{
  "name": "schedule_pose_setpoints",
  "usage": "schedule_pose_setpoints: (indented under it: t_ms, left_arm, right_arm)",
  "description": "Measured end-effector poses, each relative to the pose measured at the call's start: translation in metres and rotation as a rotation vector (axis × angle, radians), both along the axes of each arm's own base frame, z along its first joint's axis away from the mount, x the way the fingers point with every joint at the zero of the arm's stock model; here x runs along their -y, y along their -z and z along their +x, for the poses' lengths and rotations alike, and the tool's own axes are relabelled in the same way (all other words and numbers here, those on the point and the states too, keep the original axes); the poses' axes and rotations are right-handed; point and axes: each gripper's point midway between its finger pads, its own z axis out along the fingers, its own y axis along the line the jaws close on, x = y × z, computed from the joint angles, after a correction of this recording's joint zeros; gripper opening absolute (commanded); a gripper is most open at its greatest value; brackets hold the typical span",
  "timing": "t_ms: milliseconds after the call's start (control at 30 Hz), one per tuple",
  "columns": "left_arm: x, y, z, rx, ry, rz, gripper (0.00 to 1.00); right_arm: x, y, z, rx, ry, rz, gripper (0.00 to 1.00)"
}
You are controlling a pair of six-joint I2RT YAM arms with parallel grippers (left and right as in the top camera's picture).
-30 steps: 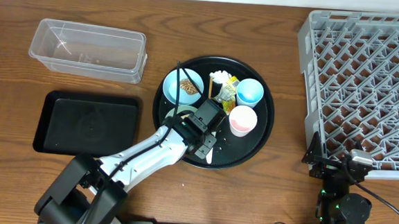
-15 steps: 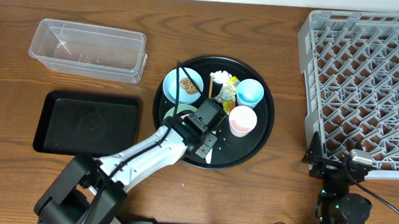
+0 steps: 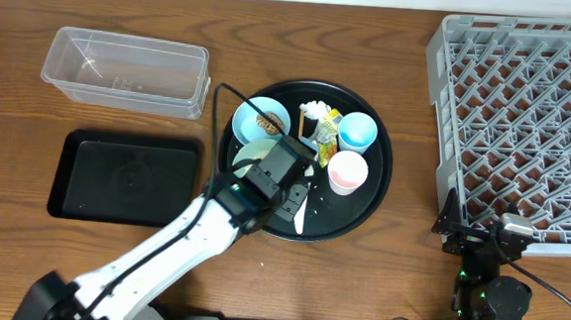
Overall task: Sort waste into correct bins and load items into the dishwasher rack
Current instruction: 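Lift the green bowl and carry it left over the black tray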
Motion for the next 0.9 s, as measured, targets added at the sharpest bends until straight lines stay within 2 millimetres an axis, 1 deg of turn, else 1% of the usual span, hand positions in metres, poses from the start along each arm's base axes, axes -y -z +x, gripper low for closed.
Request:
schedule_pose_setpoints:
  t_ms: [200,333,467,567,900]
  left_arm:
    - [-0.009,-0.023,-0.002,0.053,-0.02,-0.02,0.06]
    - [-0.02,-0.042,0.002,0.096,-0.063,-0.053,0.06]
    - [-0.048,-0.055,0.008,0.117,-0.144,-0.065,0.06]
    - [-0.076,-0.06,0.015,0.115,-0.232,-0.072,0.06]
    - [-0.153,-0.064,0.042,0.066,-0.478,-0.217,0.06]
  right_arm:
    - [0.0,0.0,0.0,0.0,0.0,0.0,0.99]
    - [0.0,0.0,0.0,0.0,0.0,0.0,0.99]
    - [0.0,0.0,0.0,0.0,0.0,0.0,0.99]
    - [0.0,0.0,0.0,0.0,0.0,0.0,0.99]
    - [0.0,0.0,0.0,0.0,0.0,0.0,0.99]
